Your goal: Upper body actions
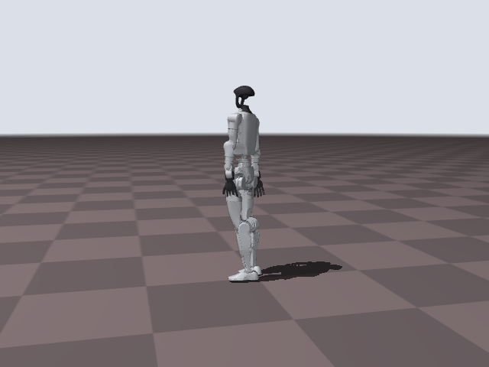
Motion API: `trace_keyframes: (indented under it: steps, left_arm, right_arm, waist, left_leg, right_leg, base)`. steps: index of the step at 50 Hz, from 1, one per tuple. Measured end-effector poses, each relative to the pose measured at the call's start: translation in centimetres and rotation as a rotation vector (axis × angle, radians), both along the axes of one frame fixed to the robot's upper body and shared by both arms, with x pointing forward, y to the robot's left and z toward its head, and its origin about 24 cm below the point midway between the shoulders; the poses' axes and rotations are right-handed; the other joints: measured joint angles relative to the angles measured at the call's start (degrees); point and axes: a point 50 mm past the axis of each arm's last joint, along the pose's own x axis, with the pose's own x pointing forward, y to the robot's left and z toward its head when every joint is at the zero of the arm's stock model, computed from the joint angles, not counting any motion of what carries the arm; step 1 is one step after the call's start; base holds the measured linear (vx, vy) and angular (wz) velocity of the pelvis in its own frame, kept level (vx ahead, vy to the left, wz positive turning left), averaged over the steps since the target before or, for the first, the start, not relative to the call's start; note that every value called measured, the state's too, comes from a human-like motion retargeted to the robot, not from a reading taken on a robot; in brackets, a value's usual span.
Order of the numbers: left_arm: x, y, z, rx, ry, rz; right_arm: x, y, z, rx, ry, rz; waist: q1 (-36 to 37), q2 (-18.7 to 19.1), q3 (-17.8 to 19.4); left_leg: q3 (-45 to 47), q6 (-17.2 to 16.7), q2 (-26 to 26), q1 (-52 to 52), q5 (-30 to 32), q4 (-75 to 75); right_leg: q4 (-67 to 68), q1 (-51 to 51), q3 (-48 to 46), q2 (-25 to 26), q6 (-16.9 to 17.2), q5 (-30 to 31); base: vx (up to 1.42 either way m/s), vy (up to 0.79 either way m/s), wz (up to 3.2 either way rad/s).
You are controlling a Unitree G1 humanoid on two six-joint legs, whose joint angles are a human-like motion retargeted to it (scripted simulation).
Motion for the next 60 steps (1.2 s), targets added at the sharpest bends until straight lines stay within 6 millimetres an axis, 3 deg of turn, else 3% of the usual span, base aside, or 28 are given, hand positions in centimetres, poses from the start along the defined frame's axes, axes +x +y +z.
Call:
trace_keyframes:
  steps: [8, 16, 27, 37, 45, 50, 60]
  left_arm:
    - [0.1, -1.0, 0.0, -0.046, -0.006, -0.054]
    - [0.2, -0.7, -0.1, -0.025, -0.01, -0.131]
    - [-0.3, 0.1, 0.0, -0.006, 0.004, -0.101]
    - [0.1, 0.0, -0.1, -0.008, -0.014, -0.093]
    - [-0.9, 0.9, 0.0, 0.017, 0.026, -0.073]
    - [-1.4, 2.1, 0.2, 0.058, 0.059, -0.042]
    - [-1.5, 3.3, 0.3, 0.117, 0.068, 0.002]
  right_arm:
    - [-1.2, 0.2, 0.0, -0.011, 0.044, 0.003]
    - [-2.6, 0.8, 0.1, -0.031, 0.078, -0.071]
    - [-1.6, 0.2, 0.0, -0.035, 0.036, -0.031]
    - [-2.6, -1.2, 0.4, -0.083, 0.048, -0.082]
    - [-3.6, -1.6, 0.6, -0.107, 0.078, -0.092]
    - [-3.2, -1.9, 0.7, -0.121, 0.063, -0.103]
    - [-1.0, -2.7, 0.6, -0.158, -0.051, -0.173]
  waist:
    - [-4.5, 1.93, -0.56]
    - [-5.12, 2.35, -0.64]
    - [-2.43, 1.65, 0.53]
    - [5.63, 0.4, 1.44]
    - [13.74, -1.06, 1.68]
    - [19.51, -2.0, 2.12]
    - [32.06, -3.52, 3.7]
  left_leg:
    - [2.06, -0.58, 1.13, 0.73, -0.71, -0.33]
    - [2.79, -0.9, 1.44, 0.41, -0.7, -0.58]
    - [0.7, -0.49, 0.75, -1.42, 0.56, -0.42]
    - [-9.05, 0.4, -1.96, -6.12, 2.92, 1.84]
    - [-22.57, 0.11, -6.82, -11.82, 6.31, 3.62]
    - [-32.99, -1.22, -11.07, -14.56, 9.68, 3.02]
    - [-43.7, -5.06, -16.66, -17.58, 15.1, 1.16]
  right_leg:
    - [0.14, -1.1, 2.55, 1.41, -0.18, 0.43]
    - [0.12, -1.9, 3.21, 1.69, -0.23, 0.66]
    - [-0.64, -0.86, 0.37, 0.92, -0.07, 0.05]
    - [-1.44, 4.06, -9.76, -2.37, 1.76, -3.76]
    - [-1.22, 9.79, -24.92, -5.49, 4.9, -8.73]
    - [-0.95, 13.48, -35.95, -6.0, 7.23, -11.16]
    - [0.95, 16.26, -41.79, -5.62, 9.36, -14.06]
  base:
    - [0.09, -0.09, -0.31]
    - [0.0, 0.01, 0.0]
    - [-0.08, 0.12, 0.25]
    - [-0.23, 0.21, 0.93]
    - [-0.37, 0.12, 1.62]
    - [-0.35, -0.04, 1.98]
    - [-0.32, -0.08, 1.82]
